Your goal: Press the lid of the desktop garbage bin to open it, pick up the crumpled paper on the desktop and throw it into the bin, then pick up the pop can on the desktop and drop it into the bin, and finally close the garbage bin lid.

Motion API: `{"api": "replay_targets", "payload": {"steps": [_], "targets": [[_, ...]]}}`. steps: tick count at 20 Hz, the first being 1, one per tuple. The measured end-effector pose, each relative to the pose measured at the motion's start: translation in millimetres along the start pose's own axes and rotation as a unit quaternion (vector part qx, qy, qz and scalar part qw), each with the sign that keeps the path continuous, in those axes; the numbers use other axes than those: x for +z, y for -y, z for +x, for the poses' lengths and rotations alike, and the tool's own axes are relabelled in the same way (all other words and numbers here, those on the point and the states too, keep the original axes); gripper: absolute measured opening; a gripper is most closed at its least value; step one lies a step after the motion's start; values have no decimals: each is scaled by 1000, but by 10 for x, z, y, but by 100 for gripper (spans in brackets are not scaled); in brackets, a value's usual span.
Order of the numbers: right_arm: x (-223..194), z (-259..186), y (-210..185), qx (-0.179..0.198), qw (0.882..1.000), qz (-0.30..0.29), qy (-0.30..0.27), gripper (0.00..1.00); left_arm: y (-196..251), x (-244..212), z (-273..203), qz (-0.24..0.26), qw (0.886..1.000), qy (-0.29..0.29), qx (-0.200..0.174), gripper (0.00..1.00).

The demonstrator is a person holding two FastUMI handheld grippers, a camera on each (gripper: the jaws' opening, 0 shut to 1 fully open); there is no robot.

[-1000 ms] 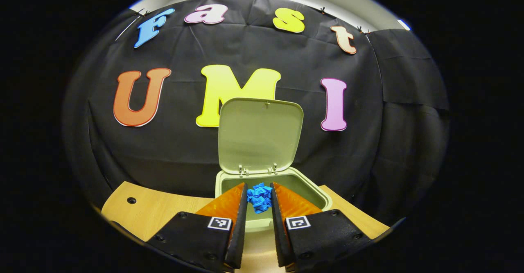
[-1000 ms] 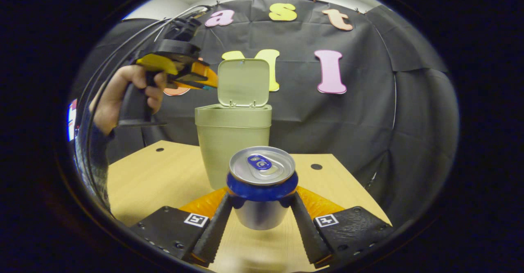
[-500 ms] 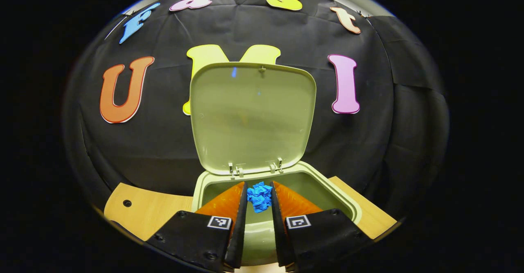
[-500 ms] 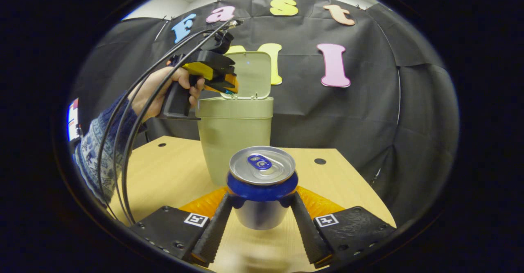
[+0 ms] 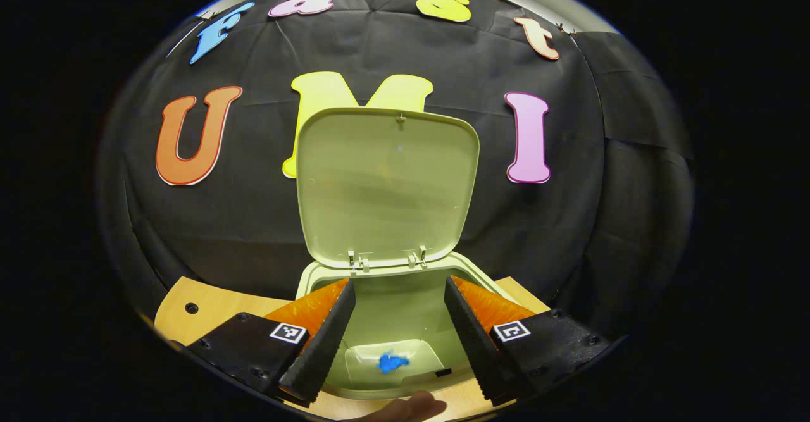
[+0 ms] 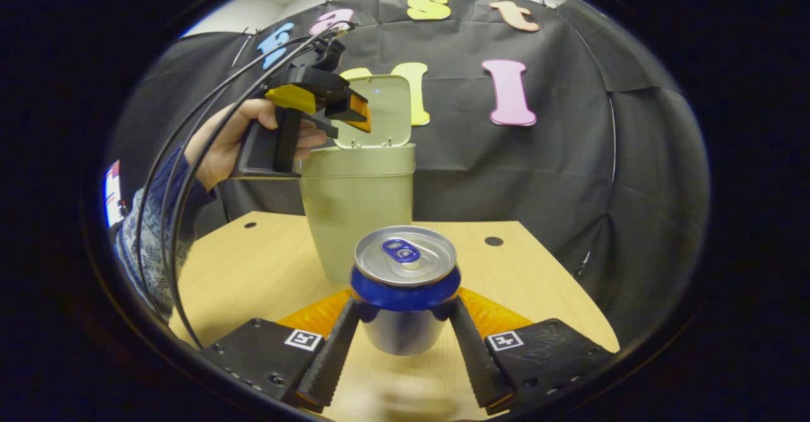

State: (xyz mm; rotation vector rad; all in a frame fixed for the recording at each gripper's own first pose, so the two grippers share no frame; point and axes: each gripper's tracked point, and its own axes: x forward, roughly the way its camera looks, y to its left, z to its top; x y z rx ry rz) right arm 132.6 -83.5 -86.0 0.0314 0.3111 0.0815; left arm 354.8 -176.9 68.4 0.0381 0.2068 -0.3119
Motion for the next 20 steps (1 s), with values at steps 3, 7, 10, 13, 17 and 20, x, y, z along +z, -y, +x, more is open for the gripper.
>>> {"api": "replay_targets", "payload": {"steps": [3, 7, 10, 13, 17, 20], "targets": [[70, -35, 20, -6, 1000, -4, 8, 79, -125, 70, -175, -7, 1000, 22, 5, 93], [314, -82, 3, -15, 999, -12, 29, 79, -370, 86, -571, 6, 999, 38, 17, 93], [556, -94, -26, -28, 998, -19, 50, 80, -537, -13, -910, 16, 998, 49, 27, 93], [765, -40, -85, -39, 997, -27, 59, 79, -745, -182, -1274, 10, 998, 50, 38, 93], [1195, -11, -396, -3, 997, -12, 72, 79, -1070, -423, -1690, 21, 996, 56, 59, 92], [1632, 62, -571, 18, 996, -4, 88, 80, -1307, -706, -1983, 22, 996, 39, 76, 93]]}}
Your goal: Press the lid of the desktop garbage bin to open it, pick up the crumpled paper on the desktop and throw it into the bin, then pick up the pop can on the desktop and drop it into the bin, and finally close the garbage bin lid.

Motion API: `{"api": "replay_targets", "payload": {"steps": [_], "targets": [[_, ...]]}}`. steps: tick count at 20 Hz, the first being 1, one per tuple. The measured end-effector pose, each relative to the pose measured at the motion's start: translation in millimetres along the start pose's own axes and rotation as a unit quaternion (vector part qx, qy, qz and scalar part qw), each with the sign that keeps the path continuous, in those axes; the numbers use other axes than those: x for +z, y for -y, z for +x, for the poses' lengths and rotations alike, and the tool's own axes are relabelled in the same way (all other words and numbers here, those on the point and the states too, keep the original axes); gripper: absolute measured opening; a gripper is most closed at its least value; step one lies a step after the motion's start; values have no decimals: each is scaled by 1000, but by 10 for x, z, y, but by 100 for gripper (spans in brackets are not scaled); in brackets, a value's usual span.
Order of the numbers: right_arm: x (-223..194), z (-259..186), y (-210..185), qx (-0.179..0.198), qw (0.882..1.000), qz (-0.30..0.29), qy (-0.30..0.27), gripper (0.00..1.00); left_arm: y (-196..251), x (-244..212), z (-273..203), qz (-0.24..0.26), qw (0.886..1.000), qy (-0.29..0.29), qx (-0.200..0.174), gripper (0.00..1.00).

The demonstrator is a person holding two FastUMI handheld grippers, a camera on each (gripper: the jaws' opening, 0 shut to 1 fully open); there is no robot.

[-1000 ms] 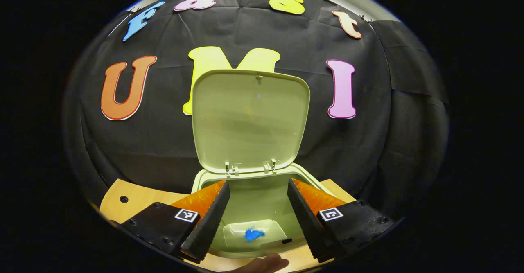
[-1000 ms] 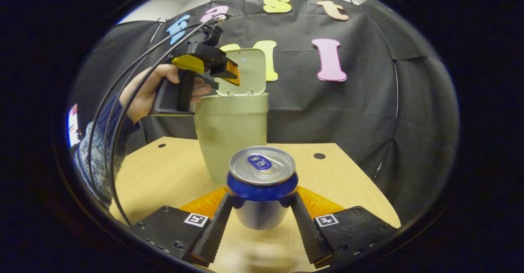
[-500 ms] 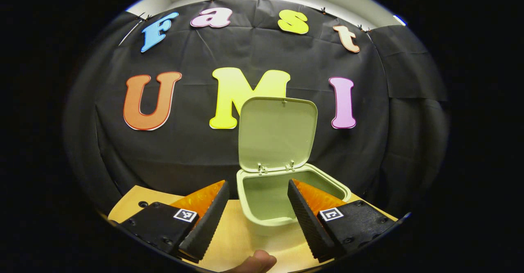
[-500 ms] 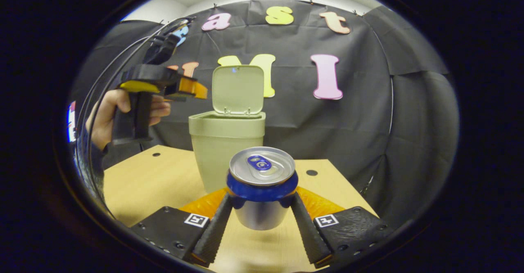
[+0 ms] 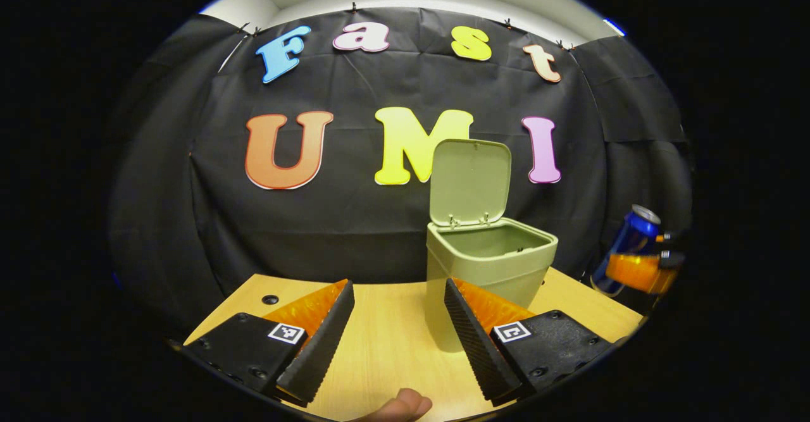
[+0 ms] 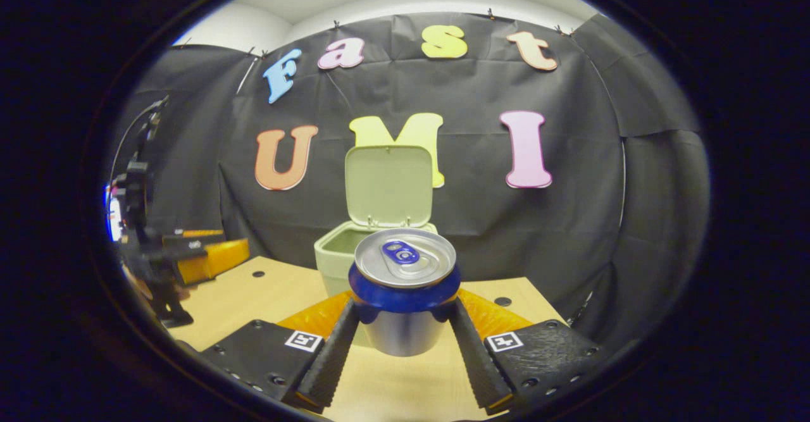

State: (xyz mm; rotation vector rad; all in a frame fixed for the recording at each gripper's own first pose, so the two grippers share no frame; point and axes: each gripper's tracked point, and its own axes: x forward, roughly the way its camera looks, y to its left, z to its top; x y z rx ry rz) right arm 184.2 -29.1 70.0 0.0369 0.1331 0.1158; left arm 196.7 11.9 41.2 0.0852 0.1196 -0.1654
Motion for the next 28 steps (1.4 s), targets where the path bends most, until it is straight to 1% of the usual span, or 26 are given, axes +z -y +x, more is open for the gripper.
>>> {"api": "replay_targets", "payload": {"steps": [3, 5, 6, 7, 8, 9, 10, 11, 12, 14, 16, 18, 20, 24, 27, 28], "targets": [[375, 251, -100, 3, 1000, -4, 18, 79, -207, -104, -225, 5, 1000, 9, 18, 93], [528, 443, -133, -1, 1000, -11, 18, 78, -361, -190, -336, 3, 999, 10, 32, 92], [593, 557, -167, 1, 1000, -10, 18, 77, -384, -240, -383, -4, 999, 8, 32, 93], [658, 675, -218, 7, 1000, -8, 17, 79, -400, -285, -433, -9, 999, 7, 31, 93], [719, 801, -280, 19, 1000, -5, 21, 79, -402, -331, -484, -12, 999, 7, 31, 93], [746, 936, -311, 24, 1000, -2, 15, 80, -423, -366, -522, -11, 999, 9, 34, 93], [762, 1079, -303, 21, 1000, -2, 8, 79, -481, -394, -563, -10, 999, 13, 42, 93], [761, 1234, -297, 14, 1000, -4, -2, 80, -533, -425, -584, -9, 999, 13, 49, 93], [754, 1394, -296, 10, 1000, -8, -9, 79, -531, -469, -598, -9, 998, 15, 52, 93], [669, 1699, -289, -1, 999, -23, -26, 80, -562, -544, -662, -14, 998, 15, 59, 93], [494, 1914, -274, -10, 998, -35, -46, 79, -605, -584, -699, -20, 997, 19, 67, 93], [319, 2007, -295, -4, 997, -33, -68, 79, -618, -650, -716, -24, 997, 15, 69, 93], [250, 2042, -332, 4, 996, -17, -85, 80, -640, -695, -726, -23, 997, 9, 69, 93], [318, 2033, -316, 1, 997, -12, -79, 81, -680, -722, -694, -24, 997, 5, 70, 93], [410, 1935, -366, 7, 997, -31, -65, 82, -648, -779, -658, -32, 997, -4, 67, 93], [458, 1914, -367, 6, 998, -36, -58, 92, -632, -804, -659, -30, 997, -5, 65, 93]]}}
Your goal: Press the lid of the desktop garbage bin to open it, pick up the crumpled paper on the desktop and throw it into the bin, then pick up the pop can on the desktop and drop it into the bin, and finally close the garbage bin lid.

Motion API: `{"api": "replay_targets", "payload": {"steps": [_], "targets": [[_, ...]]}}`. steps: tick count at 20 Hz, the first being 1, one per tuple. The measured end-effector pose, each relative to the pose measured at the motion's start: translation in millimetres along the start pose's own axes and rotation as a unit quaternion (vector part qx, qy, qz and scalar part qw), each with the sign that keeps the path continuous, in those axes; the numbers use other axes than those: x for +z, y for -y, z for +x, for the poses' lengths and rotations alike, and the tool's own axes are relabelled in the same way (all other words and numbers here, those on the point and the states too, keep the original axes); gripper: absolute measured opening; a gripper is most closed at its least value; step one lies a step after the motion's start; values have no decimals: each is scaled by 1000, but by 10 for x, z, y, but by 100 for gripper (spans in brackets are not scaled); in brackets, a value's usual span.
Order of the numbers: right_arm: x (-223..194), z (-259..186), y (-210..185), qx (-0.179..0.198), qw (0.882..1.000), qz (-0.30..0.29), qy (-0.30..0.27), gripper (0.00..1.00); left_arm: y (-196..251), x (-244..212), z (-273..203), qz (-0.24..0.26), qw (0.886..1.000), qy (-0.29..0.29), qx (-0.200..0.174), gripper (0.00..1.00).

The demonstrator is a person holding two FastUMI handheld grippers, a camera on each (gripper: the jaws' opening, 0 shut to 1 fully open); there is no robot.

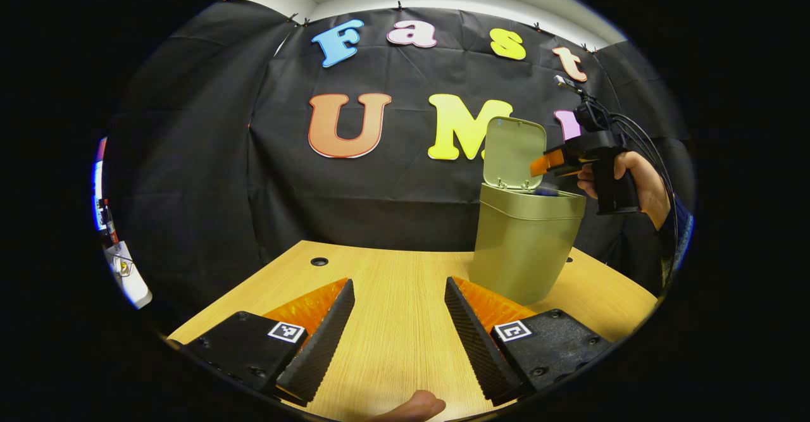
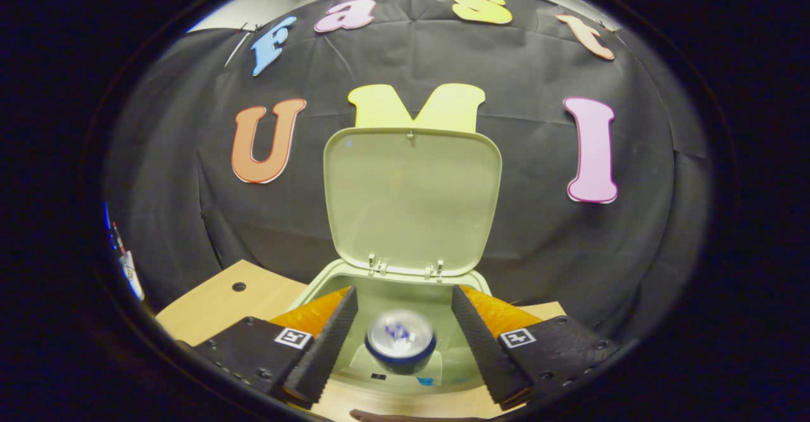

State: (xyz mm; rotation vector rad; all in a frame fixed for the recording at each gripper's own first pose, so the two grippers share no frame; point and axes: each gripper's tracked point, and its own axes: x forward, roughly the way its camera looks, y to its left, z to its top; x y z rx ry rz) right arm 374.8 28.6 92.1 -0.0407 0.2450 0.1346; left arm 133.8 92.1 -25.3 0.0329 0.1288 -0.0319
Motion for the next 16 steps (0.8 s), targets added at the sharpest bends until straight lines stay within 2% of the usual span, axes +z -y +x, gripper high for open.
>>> {"api": "replay_targets", "payload": {"steps": [1, 6, 16], "targets": [[73, -75, -9, -1, 1000, -4, 10, 97, -4, -14, 20, 4, 1000, -3, 0, 93], [553, -281, -26, -10, 999, -10, 43, 95, -14, -68, 33, 10, 1000, -11, 0, 93], [1633, -134, -203, -29, 996, -10, 86, 94, -164, -41, 28, 14, 1000, -5, 4, 93]]}}
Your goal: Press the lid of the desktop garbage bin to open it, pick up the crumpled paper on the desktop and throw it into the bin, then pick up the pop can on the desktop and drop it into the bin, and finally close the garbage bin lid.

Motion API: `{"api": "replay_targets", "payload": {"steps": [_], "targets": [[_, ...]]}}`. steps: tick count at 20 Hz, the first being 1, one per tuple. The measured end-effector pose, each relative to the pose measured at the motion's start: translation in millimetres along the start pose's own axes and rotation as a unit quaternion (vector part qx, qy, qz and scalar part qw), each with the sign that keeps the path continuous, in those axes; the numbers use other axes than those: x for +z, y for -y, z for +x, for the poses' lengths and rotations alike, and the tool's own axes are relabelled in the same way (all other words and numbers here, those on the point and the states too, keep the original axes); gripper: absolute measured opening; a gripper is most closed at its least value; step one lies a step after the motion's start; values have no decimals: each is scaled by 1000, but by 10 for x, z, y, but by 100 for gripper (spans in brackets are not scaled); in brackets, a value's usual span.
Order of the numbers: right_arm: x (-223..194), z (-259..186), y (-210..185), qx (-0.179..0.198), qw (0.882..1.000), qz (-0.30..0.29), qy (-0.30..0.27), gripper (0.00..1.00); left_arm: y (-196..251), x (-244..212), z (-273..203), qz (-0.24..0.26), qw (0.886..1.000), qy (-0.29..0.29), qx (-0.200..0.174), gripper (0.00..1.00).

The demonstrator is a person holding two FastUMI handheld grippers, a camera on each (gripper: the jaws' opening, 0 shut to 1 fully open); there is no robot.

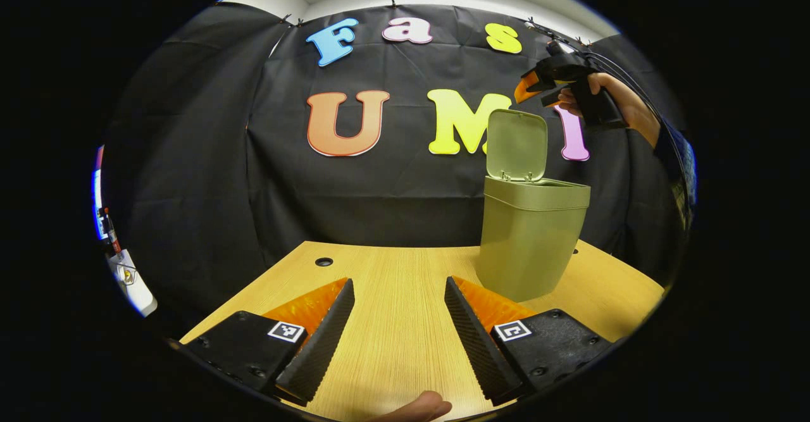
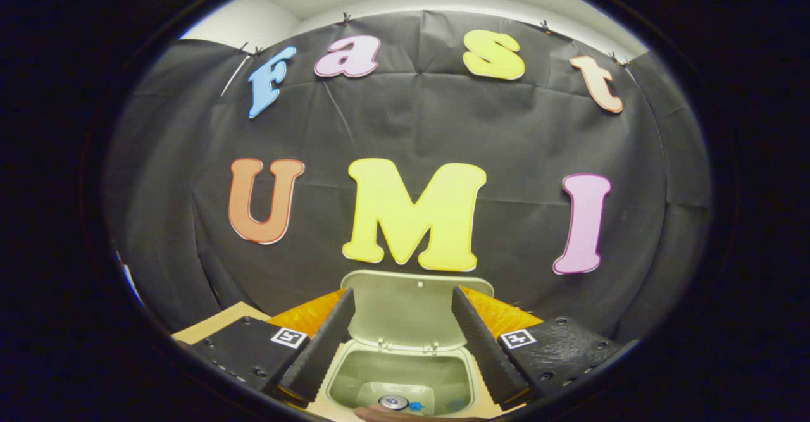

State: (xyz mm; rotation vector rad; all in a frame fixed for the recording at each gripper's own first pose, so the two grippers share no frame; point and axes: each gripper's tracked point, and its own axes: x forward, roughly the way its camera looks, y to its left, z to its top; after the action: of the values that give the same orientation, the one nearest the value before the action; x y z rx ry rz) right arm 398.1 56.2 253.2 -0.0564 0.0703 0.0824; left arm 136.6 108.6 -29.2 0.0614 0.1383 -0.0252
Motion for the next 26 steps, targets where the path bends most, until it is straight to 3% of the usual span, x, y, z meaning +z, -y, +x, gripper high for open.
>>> {"api": "replay_targets", "payload": {"steps": [4, 12, 16, 20, 26], "targets": [[228, 313, 68, -29, 1000, 8, 7, 94, -104, -50, -32, 5, 1000, -9, 8, 93], [-70, 786, 329, -60, 997, 26, -45, 94, -227, -147, -14, -4, 1000, -18, 10, 94], [-175, 734, 280, -30, 995, 74, -66, 97, -240, -179, 18, -9, 1000, -17, 12, 93], [-269, 570, 282, -21, 995, 69, -72, 93, -213, -240, 10, -9, 1000, -15, 15, 94], [-769, 265, 289, -11, 993, 59, -99, 93, -87, -269, -101, 7, 1000, -9, 7, 93]]}}
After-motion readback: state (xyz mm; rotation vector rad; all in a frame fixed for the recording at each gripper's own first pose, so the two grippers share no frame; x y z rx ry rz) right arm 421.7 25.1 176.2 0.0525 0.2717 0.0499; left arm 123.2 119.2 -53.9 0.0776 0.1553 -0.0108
